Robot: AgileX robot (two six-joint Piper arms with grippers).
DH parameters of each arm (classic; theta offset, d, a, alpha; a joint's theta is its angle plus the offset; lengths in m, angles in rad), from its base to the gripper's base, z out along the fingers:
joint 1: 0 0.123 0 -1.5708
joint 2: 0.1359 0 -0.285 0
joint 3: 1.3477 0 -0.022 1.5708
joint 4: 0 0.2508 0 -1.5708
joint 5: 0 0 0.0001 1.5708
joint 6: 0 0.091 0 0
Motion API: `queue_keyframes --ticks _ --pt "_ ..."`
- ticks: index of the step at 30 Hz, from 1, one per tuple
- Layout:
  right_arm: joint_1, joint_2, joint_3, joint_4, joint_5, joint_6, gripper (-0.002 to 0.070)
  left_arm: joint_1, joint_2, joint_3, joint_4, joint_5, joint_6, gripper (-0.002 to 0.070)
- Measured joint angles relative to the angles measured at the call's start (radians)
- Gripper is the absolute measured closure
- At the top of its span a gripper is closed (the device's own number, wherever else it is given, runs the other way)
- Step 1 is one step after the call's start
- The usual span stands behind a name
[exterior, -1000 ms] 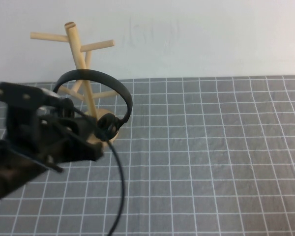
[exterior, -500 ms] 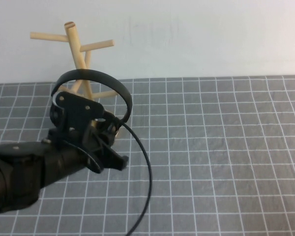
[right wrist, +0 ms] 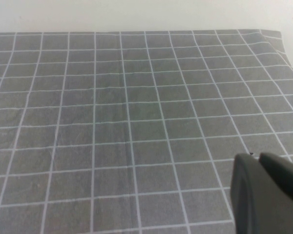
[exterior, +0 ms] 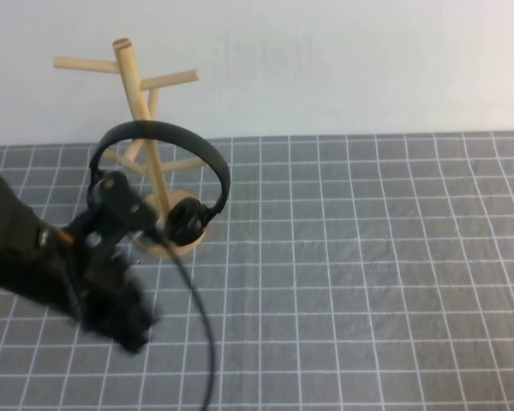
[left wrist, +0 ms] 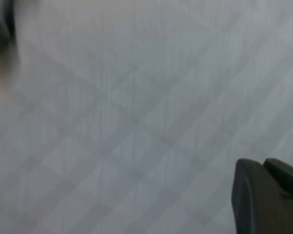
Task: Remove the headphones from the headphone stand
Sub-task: Pick up the headphones from the headphone stand
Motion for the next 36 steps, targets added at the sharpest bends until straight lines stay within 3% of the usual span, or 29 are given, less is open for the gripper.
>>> queue_keyframes --ticks 2,4,6,8,14,24,27,32,36 --pt "0.0 0.0 0.0 0.0 0.0 0.0 0.0685 0.008 0.02 -0.028 0.323 0.082 -0.311 0.0674" --pt "0.0 0.0 0.0 0.0 0.0 0.0 0.0685 0.032 0.014 -0.03 0.476 0.045 -0.514 0.0674" --pt "0.0 0.0 0.0 0.0 0.0 0.0 0.0685 0.068 -0.019 -0.03 0.476 -0.063 -0.623 0.0674" --pt "0.0 0.0 0.0 0.0 0.0 0.0 0.0685 0.085 -0.069 -0.006 0.371 -0.245 -0.668 0.0674" --pt "0.0 0.0 0.0 0.0 0.0 0.0 0.0685 0.091 -0.164 0.162 0.063 -0.739 -0.703 0.0674" --pt "0.0 0.0 0.0 0.0 0.0 0.0 0.0685 0.074 -0.106 0.262 0.207 -0.973 -0.401 0.0664" --pt "0.0 0.0 0.0 0.0 0.0 0.0 0.0685 0.074 -0.069 0.262 0.214 -1.077 -0.353 0.0596" --pt "0.0 0.0 0.0 0.0 0.0 0.0 0.0685 0.074 0.016 0.242 0.218 -1.23 -0.339 0.0343" --pt "0.0 0.0 0.0 0.0 0.0 0.0 0.0685 0.074 0.087 0.219 0.272 -1.282 -0.339 0.0209"
